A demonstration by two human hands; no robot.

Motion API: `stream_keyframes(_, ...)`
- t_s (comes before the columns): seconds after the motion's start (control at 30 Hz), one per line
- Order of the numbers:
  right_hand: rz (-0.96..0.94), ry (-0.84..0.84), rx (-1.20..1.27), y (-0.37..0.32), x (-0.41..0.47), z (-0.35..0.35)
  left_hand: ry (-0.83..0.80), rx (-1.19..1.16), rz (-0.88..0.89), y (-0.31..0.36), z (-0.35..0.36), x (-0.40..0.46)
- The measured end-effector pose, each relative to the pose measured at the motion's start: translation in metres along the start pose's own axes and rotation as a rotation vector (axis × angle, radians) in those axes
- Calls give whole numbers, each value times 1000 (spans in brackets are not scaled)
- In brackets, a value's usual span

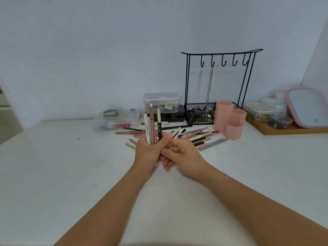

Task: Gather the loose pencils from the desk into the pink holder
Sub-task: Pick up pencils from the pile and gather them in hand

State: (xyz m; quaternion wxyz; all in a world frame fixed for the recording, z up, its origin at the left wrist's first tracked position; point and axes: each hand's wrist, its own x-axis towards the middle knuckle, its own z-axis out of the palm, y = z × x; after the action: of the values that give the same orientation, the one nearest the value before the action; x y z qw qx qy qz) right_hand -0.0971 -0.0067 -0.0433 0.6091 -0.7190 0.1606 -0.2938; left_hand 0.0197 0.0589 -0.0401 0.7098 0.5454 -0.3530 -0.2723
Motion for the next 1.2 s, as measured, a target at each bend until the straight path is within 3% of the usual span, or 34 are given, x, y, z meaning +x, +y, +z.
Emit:
stream_keyframes(0.33,29,35,-140,-16,-1,-17,25,67,-25,2,3,-1)
stream_keyframes(0.47,-68,369,-648,-38,-2,-79,6,27,-78,4,2,0)
stream_keyframes(0.6,140,243,-1096,-23,-7,-128,-24,75,-68,1,0,3)
stream_keyframes(1.1,182,139,-1216,-3,3,-135,-54,72,-138,5,1,3)
stream_keyframes(1.2,88,142,-1166,-12,2,-130,-65,68,-118,4,2,2)
